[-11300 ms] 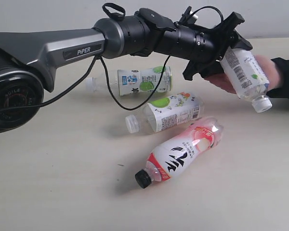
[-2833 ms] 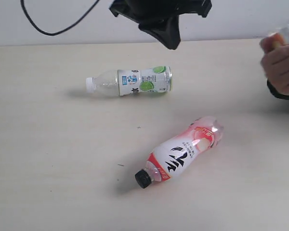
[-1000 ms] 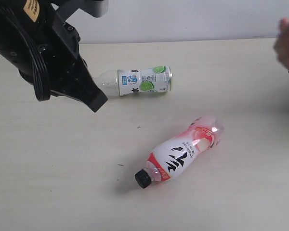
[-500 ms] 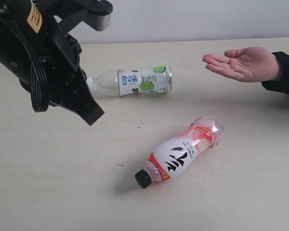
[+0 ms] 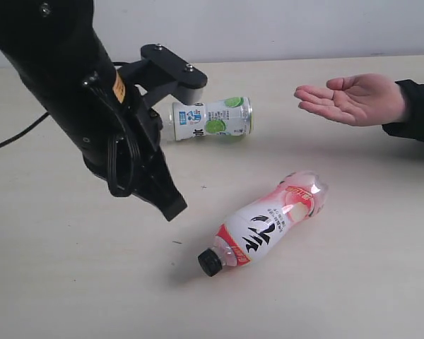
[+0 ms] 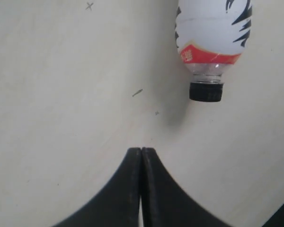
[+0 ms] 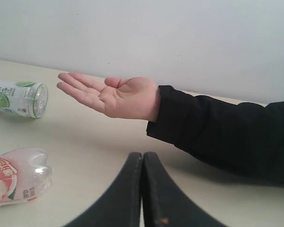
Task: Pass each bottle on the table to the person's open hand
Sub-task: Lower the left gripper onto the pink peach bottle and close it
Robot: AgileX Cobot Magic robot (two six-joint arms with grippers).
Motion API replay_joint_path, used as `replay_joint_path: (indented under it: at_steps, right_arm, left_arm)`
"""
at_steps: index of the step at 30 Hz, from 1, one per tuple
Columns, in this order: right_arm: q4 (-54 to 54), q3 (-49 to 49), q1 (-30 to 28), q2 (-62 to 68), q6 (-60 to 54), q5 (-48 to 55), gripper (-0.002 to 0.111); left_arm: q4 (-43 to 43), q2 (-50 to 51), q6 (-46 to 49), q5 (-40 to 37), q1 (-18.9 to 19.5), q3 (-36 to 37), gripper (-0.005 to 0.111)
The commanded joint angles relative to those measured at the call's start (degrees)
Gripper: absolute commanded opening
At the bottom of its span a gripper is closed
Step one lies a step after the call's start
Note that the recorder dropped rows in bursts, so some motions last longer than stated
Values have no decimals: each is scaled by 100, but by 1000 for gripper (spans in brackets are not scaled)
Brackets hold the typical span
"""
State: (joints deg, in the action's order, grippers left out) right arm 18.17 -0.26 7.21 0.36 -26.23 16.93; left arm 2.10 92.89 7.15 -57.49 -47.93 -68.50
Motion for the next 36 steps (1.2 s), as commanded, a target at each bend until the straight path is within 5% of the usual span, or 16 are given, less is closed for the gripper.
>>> replay_joint_path:
  at_steps: [1,13,19,26,36]
  right_arm:
    - [-12,26,-21,-36,-4,-60,0]
    - [-12,26,-21,-36,-4,-60,0]
    - [-12,26,-21,-36,-4,-60,0]
    - [-12,26,-21,-36,-4,-60,0]
    - [-12,26,-21,-36,-4,-60,0]
  left_arm:
    - [401,268,308,126,-18,-126,0]
    - [914,1055,658,-201,-107,-1003,2]
    - [875,1647,892,-146,-582,-1672,30]
    - [589,2303,782,-32,-982,-2494,91]
    - [44,2812,294,200,-1013,-2716,97]
